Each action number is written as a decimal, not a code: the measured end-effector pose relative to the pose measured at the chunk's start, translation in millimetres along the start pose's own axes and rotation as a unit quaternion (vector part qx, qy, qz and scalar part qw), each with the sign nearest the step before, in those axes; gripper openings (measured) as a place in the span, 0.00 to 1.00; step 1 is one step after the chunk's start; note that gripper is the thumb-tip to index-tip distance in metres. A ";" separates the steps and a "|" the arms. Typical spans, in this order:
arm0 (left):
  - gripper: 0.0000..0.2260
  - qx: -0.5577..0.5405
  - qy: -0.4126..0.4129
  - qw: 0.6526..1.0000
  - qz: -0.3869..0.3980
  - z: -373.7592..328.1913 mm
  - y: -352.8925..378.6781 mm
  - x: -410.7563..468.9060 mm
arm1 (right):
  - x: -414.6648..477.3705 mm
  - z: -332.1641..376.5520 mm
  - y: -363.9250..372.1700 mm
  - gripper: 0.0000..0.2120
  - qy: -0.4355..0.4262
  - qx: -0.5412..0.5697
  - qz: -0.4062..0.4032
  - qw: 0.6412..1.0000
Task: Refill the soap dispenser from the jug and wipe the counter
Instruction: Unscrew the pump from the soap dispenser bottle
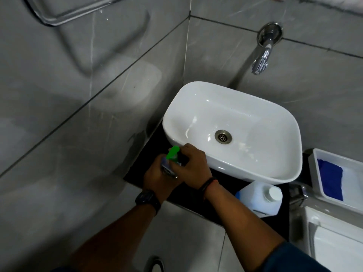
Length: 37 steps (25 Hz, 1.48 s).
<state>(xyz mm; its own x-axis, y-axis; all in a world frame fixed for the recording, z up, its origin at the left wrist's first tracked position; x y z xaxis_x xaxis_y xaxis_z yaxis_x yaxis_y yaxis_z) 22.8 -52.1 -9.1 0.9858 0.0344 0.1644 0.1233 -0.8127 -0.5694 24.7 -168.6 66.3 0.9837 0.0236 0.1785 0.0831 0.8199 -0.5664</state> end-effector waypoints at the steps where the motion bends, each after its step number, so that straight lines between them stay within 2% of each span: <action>1: 0.25 -0.027 -0.004 0.999 0.017 -7.1 -2.1 0.4 | -1.2 1.4 -7.7 0.07 -0.017 0.007 0.019 1.000; 3: 0.25 -0.045 -0.020 0.998 0.047 -15.6 -4.7 -1.0 | -6.9 4.9 -18.7 0.09 -0.026 0.032 0.039 0.998; 6: 0.23 -0.017 -0.019 0.999 0.022 -27.2 -7.2 -7.2 | -16.8 10.3 -24.6 0.18 0.010 0.061 -0.043 0.997; 8: 0.25 -0.019 -0.022 0.999 0.038 -37.3 -7.7 -12.4 | -21.8 11.4 -28.3 0.18 0.031 0.079 -0.083 0.993; 12: 0.27 -0.009 -0.013 0.999 0.036 -46.4 -8.9 -15.1 | -34.2 15.9 -31.5 0.25 0.049 0.135 -0.079 0.986; 15: 0.24 -0.028 -0.029 0.999 0.029 -58.6 -6.8 -22.5 | -39.8 17.2 -35.1 0.26 0.078 0.153 -0.110 0.979; 18: 0.20 -0.061 -0.042 0.997 0.037 -63.4 -6.7 -23.9 | -44.1 18.3 -36.3 0.30 0.071 0.176 -0.093 0.977; 21: 0.21 -0.020 -0.010 1.000 0.011 -65.9 -6.3 -22.4 | -46.5 21.8 -40.5 0.30 0.082 0.175 -0.124 0.973; 28: 0.23 -0.026 -0.014 1.000 0.008 -67.9 -5.8 -22.3 | -47.5 26.3 -44.2 0.30 0.086 0.190 -0.135 0.969; 32: 0.20 0.015 0.008 1.000 0.018 -67.6 -3.9 -20.8 | -47.9 26.8 -42.4 0.30 0.078 0.183 -0.116 0.973; 37: 0.22 0.005 -0.009 1.000 -0.003 -62.2 -5.3 -16.9 | -46.1 27.7 -40.2 0.28 0.077 0.176 -0.117 0.974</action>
<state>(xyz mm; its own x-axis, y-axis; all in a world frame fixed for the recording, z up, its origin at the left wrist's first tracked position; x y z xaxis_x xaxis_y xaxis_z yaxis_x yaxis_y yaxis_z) -1.6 -84.6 41.2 0.9868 0.0504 0.1540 0.1311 -0.8071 -0.5756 -28.4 -186.8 103.1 0.9590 -0.2511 0.1315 0.2744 0.9388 -0.2082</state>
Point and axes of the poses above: each hand's wrist, its own x-axis towards the middle knuckle, its own y-axis out of the palm, z = x × y, the point moved 1 cm from there along x, towards the middle knuckle, and after that the axes turned 1 degree about z, right-handed, at the moved point
